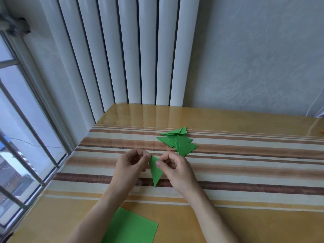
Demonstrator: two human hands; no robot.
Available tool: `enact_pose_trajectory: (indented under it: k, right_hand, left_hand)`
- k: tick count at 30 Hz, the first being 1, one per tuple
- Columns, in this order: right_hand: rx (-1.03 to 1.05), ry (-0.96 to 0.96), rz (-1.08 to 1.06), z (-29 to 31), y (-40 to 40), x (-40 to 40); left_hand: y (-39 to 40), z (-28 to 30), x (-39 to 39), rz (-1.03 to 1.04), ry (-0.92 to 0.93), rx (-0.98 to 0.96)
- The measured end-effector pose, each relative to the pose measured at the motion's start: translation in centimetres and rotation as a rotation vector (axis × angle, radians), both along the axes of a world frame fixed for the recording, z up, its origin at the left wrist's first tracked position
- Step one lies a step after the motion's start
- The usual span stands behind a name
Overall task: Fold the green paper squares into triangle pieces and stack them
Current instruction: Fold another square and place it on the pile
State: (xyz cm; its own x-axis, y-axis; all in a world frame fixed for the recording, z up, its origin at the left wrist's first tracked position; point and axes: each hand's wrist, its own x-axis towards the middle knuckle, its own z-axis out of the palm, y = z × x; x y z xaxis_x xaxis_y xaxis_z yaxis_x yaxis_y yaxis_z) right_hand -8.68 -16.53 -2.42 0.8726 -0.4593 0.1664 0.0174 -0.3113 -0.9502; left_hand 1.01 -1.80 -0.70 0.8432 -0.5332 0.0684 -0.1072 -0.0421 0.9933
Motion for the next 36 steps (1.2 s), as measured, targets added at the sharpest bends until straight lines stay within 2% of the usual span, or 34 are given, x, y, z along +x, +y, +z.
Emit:
enact_pose_trajectory:
  k: [6,13,21,26,32,36]
  right_hand:
    - [0.123,0.020,0.034,0.1,0.0,0.0]
    - [0.008,0.021,0.010,0.0,0.0,0.1]
    - [0.070,0.064,0.005,0.4,0.1,-0.1]
    - [-0.023,0.084,0.006,0.8,0.2,-0.4]
    - [0.037,0.111,-0.011,1.0,0.2,-0.5]
    - [0.007,0.121,-0.030,0.9,0.1,-0.5]
  left_hand:
    - [-0.1,0.0,-0.2,-0.103,-0.032,0.004]
    - [0.0,0.1,-0.1,-0.124,-0.112,0.030]
    - [0.0,-0.3,0.1,-0.033,-0.096,0.032]
    - [-0.1,0.0,-0.3,-0.035,-0.069,0.024]
    - [0.1,0.1,0.0,0.059,-0.059,-0.002]
    - [0.0,-0.1,0.2,0.066,-0.021,-0.009]
